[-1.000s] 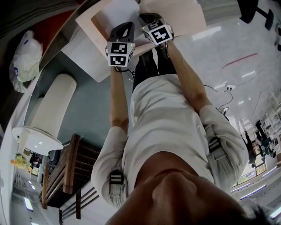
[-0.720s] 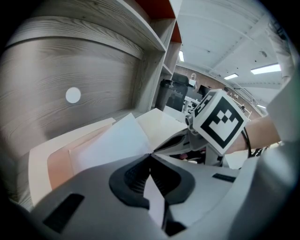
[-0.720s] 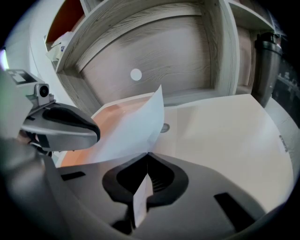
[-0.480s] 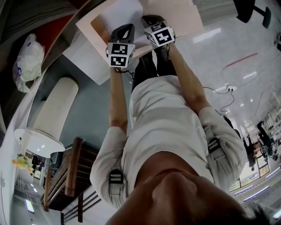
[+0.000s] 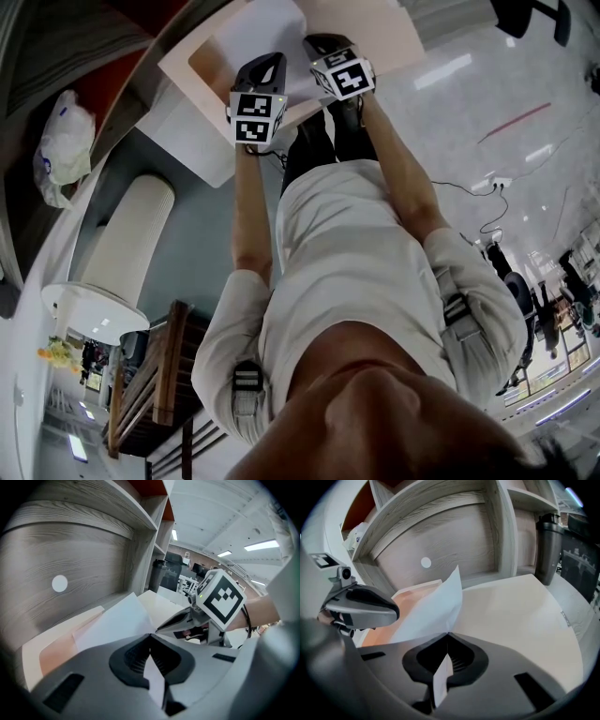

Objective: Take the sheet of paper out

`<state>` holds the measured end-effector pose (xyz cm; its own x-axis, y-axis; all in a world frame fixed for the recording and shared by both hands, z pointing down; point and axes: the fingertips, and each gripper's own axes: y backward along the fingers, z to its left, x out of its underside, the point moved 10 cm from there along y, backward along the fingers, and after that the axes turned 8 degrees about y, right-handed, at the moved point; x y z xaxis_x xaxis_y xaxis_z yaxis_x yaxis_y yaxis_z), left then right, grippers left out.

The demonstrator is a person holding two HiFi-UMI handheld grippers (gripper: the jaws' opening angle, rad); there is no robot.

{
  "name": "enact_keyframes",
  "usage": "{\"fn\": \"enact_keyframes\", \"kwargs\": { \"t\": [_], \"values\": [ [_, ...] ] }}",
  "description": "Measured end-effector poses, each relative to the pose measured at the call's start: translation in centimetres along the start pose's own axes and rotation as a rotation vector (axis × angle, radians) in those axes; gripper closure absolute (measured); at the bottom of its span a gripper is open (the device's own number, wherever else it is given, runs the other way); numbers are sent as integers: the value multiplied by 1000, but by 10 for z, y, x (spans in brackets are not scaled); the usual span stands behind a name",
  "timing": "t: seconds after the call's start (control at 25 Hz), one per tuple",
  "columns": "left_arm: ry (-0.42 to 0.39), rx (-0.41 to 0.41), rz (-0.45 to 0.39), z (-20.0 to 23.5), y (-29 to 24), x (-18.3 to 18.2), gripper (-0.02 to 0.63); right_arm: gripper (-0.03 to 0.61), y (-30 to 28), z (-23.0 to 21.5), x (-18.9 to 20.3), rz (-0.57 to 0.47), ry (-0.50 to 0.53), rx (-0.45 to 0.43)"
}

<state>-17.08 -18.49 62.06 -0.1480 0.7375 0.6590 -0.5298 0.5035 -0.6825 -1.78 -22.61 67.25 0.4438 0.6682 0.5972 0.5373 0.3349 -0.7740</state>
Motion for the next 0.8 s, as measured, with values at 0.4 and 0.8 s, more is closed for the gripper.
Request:
{"fn": "enact_keyframes", "kwargs": {
  "t": [0.4,0.8],
  "values": [
    [-37,35,0,-9,-9,-14,597,557,15,-11,4,-19,-36,36],
    [-50,76,-14,-25,-18,-28,597,557,38,-21,8,-49,-61,80]
  ]
}}
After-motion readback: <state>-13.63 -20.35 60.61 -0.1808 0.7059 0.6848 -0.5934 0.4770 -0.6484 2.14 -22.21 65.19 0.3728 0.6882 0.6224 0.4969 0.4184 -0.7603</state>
